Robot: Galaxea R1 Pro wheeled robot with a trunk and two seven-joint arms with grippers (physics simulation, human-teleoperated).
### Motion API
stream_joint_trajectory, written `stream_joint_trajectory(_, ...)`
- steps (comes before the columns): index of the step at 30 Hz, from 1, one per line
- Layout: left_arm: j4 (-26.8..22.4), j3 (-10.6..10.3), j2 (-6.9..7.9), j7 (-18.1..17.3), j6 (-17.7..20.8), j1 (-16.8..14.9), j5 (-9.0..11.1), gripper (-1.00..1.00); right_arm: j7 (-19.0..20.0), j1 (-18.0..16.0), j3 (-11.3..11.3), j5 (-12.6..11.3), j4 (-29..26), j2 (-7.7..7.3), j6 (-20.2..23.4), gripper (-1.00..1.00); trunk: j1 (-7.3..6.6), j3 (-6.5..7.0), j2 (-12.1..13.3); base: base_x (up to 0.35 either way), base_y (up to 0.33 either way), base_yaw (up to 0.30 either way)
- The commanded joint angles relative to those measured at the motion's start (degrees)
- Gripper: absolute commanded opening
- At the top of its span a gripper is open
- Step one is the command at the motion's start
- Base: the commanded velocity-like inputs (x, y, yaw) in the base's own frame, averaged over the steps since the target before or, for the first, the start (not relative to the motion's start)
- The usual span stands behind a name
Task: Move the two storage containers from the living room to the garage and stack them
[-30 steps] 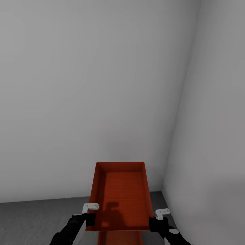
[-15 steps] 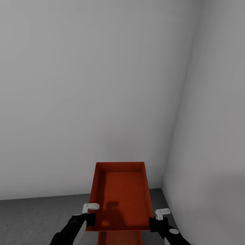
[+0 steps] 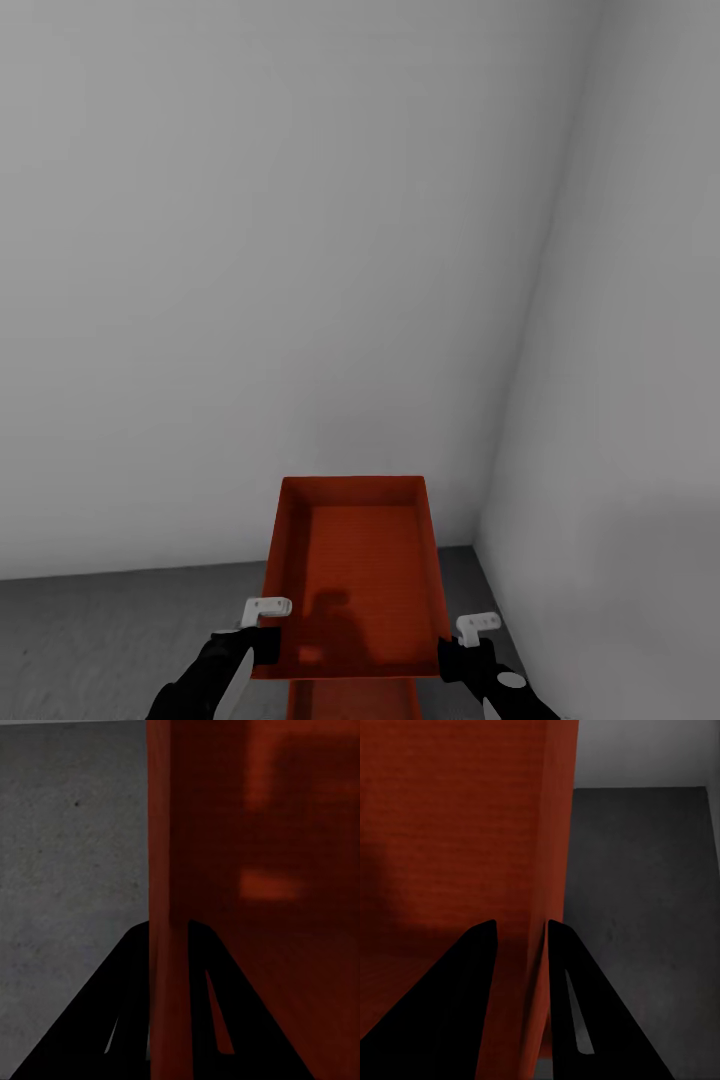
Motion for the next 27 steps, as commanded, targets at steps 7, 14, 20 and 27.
stream_joint_trajectory(7, -0.10, 2.09, -0.11, 0.33, 0.43, -0.09, -1.12, -1.00, 0.21, 0.02, 3.08, 0.20, -0.15, -0.04, -0.24, -1.00, 0.03, -0.76, -0.12, 0.000, 0.000, 0.000)
stream_joint_trajectory(14, -0.10, 2.09, -0.21, 0.33, 0.46, -0.09, -1.19, -1.00, 0.21, 0.02, 3.08, 0.13, -0.15, -0.04, -0.24, -1.00, 0.03, -1.40, -0.12, 0.000, 0.000, 0.000)
stream_joint_trajectory(20, -0.10, 2.09, -0.27, 0.33, 0.42, -0.09, -1.20, -1.00, 0.21, 0.02, 3.12, 0.11, -0.15, -0.04, -0.24, -1.00, 0.03, -1.95, -0.12, 0.000, 0.000, 0.000)
stream_joint_trajectory(27, -0.10, 2.09, -0.34, 0.33, 0.42, -0.09, -1.21, -1.00, 0.21, 0.02, 3.17, 0.11, -0.13, -0.04, -0.24, -1.00, 0.03, -2.59, -0.12, 0.000, 0.000, 0.000)
